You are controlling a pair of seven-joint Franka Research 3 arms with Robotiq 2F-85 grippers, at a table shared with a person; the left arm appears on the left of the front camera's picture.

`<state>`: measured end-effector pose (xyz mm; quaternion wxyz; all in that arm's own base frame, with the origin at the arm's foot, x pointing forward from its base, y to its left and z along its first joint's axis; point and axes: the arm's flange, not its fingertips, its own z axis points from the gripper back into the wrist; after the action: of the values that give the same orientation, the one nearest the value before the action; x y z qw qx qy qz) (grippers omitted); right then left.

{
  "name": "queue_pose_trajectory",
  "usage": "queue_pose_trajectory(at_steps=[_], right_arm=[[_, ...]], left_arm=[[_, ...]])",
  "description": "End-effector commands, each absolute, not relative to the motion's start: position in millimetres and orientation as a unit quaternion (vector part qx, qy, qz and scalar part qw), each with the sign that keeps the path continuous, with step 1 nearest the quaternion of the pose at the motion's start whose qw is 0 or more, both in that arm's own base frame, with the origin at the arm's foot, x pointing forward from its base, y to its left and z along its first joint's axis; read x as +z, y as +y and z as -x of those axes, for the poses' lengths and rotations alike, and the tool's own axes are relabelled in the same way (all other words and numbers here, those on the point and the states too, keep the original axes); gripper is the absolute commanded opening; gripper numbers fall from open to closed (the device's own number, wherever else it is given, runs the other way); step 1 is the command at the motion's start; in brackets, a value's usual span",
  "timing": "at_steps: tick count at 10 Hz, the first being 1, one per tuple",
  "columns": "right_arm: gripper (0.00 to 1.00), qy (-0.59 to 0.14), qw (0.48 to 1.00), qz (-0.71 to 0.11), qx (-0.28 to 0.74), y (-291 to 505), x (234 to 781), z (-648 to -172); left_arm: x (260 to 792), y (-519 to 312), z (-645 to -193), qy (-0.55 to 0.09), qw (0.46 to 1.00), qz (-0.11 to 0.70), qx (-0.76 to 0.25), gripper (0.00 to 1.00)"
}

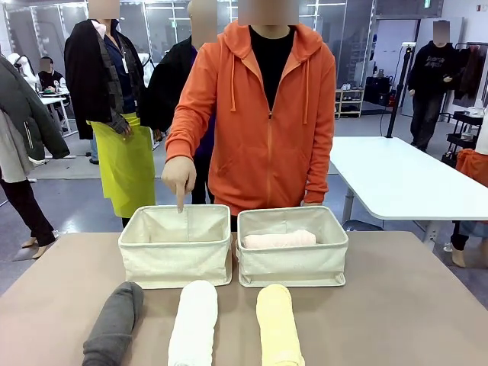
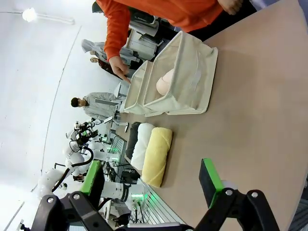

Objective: Divide the towels into two baskets.
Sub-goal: Pick up one hotel-folded towel from the bottom of the table and place it in the Fabric basket indicated by the person.

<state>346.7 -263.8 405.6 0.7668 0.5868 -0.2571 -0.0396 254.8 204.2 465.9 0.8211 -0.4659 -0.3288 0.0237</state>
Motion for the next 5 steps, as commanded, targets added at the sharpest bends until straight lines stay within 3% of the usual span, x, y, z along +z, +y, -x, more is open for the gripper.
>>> queue_pose_trajectory(at_steps=[1,5], right_arm=[[1.0,-0.255,0.77,-0.583,-0.043,-261.7,408.6,-344.6],[1.0,-0.255,0.77,-0.583,-0.043,-261.7,408.6,-344.6]], left_arm=[[466.7,207.2,-254.2,-0.34,0.813,0.473,0.013,1.0],[465.9,204.2,-254.8,-0.329,0.821,0.466,0.024,1.0]])
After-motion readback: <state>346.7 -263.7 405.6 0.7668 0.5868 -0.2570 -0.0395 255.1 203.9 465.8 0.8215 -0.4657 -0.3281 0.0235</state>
